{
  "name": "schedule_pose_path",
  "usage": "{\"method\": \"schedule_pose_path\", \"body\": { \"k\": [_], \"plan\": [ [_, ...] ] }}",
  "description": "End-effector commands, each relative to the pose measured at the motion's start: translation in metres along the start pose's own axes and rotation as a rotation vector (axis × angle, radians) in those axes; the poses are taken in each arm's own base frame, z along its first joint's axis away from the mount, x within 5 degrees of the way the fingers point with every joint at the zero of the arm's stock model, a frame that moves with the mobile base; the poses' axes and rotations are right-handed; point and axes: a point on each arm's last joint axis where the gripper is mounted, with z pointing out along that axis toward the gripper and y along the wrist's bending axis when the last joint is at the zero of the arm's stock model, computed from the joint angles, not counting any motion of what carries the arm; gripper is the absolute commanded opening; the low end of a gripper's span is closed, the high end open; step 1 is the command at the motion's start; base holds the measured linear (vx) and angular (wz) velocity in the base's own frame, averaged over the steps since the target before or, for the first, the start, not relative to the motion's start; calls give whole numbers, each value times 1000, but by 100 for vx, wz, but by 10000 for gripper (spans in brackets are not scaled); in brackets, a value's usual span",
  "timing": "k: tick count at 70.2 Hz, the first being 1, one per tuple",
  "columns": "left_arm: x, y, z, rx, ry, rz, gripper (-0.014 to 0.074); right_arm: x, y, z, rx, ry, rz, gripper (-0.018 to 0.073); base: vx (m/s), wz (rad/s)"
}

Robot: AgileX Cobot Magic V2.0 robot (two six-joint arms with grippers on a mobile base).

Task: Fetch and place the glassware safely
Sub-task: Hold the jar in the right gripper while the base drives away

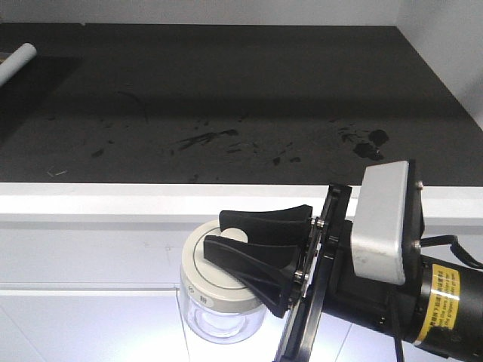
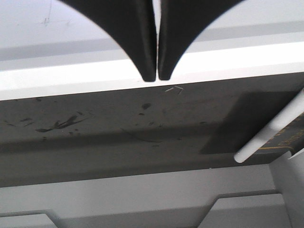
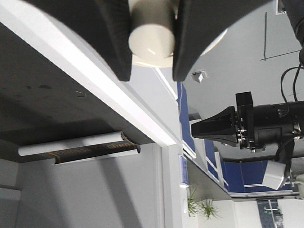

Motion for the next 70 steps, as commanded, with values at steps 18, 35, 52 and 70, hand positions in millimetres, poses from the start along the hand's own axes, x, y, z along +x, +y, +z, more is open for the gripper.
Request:
{"method": "schedule_pose_path", "body": {
  "k": [18, 35, 52, 70],
  "plan": [
    [-15, 0, 0, 8, -90, -15, -7, -23, 5, -2, -45, -119, -2, 0, -1, 30],
    [-15, 0, 0, 8, -90, -15, -7, -23, 5, -2, -45, -119, -2, 0, -3, 59],
    [-15, 0, 0, 8, -90, -15, -7, -23, 5, -2, -45, -119, -2, 0, -5, 63],
    [-15, 0, 0, 8, -90, -15, -7, -23, 5, -2, -45, -119, -2, 0, -8, 60]
  ]
}}
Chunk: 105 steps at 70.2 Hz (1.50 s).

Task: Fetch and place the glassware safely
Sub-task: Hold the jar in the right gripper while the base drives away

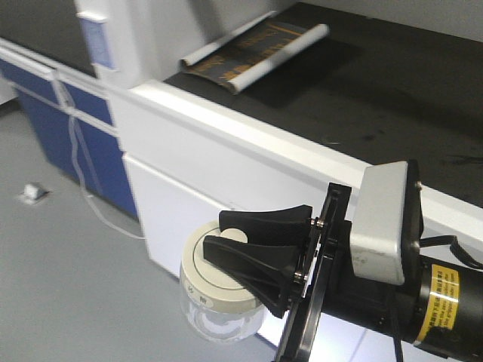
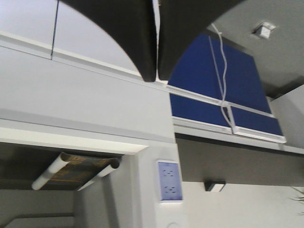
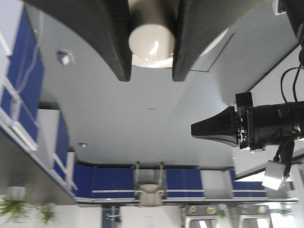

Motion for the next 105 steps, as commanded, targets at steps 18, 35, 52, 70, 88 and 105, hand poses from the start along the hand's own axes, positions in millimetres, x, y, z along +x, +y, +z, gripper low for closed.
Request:
{"method": "schedule_pose_path", "body": {
  "k": [18, 35, 52, 70, 88, 105],
  "plan": [
    [-15, 0, 0, 8, -90, -15, -7, -23, 5, -2, -45, -119, -2, 0, -12, 55],
    [-15, 0, 0, 8, -90, -15, -7, -23, 5, -2, -45, -119, -2, 0, -14, 53],
    [-15, 0, 0, 8, -90, -15, -7, -23, 5, -2, -45, -119, -2, 0, -14, 54],
    [-15, 0, 0, 8, -90, -15, -7, -23, 5, -2, -45, -119, -2, 0, -12, 57],
    [-15, 0, 0, 8, -90, -15, -7, -23, 5, -2, -45, -119, -2, 0, -9, 54],
    [-15, 0, 0, 8, -90, -15, -7, -23, 5, -2, -45, -119, -2, 0, -2, 38]
  ]
}}
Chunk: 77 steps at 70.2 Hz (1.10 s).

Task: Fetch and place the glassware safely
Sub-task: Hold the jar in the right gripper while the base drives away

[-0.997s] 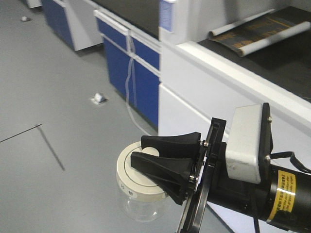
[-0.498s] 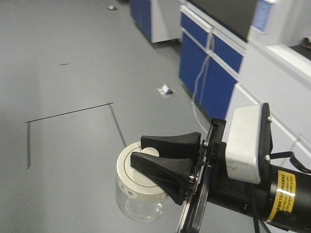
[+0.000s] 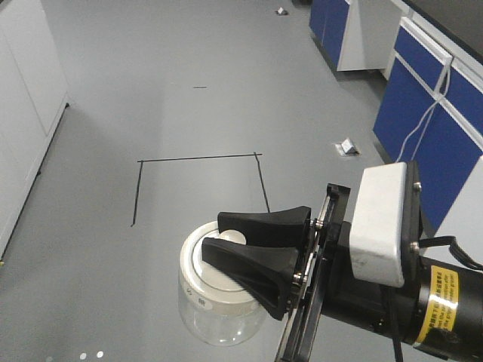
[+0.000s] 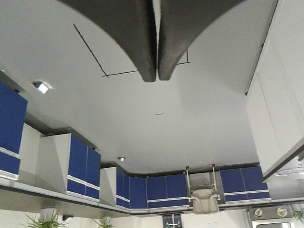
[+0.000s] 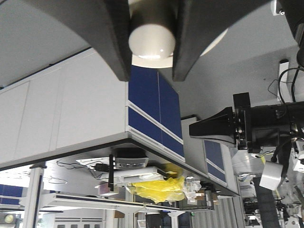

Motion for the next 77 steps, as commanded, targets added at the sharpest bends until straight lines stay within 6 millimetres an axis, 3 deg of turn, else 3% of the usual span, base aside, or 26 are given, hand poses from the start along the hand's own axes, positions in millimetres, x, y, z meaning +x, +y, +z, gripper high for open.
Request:
{"method": "schedule_pose_path", "body": {
  "k": [1, 38, 77],
  "plan": [
    [-15, 0, 0, 8, -89, -15, -7, -23, 5, -2, -44, -118, -2, 0, 5, 20],
    [-15, 0, 0, 8, -89, -15, -7, -23, 5, -2, -44, -118, -2, 0, 14, 17],
    [-15, 0, 0, 8, -89, -15, -7, -23, 5, -2, -45, -118, -3, 0, 32, -1]
  ]
}}
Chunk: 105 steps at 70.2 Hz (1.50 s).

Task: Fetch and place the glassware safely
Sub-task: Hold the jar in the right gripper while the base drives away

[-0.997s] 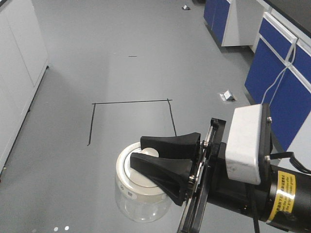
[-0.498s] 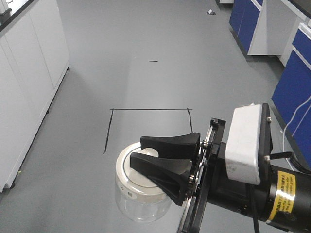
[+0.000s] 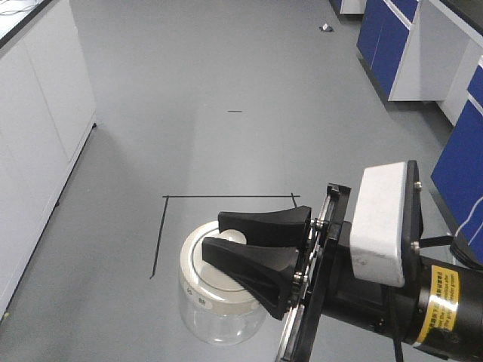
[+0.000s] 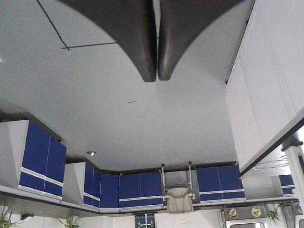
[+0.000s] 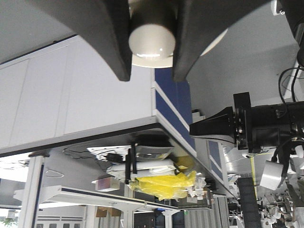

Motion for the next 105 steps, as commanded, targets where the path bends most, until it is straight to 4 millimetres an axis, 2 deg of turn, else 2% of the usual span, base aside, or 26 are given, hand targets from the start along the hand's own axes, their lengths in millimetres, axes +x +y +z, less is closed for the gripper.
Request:
{"method": "schedule_pose_path", "body": {
  "k": [1, 105],
  "plan": [
    [-15, 0, 0, 8, -89, -15, -7, -23, 5, -2, -45, -118, -3, 0, 40, -3],
    [-15, 0, 0, 8, -88, -15, -7, -22, 5, -2, -45, -117, -4, 0, 45, 0]
  ]
}}
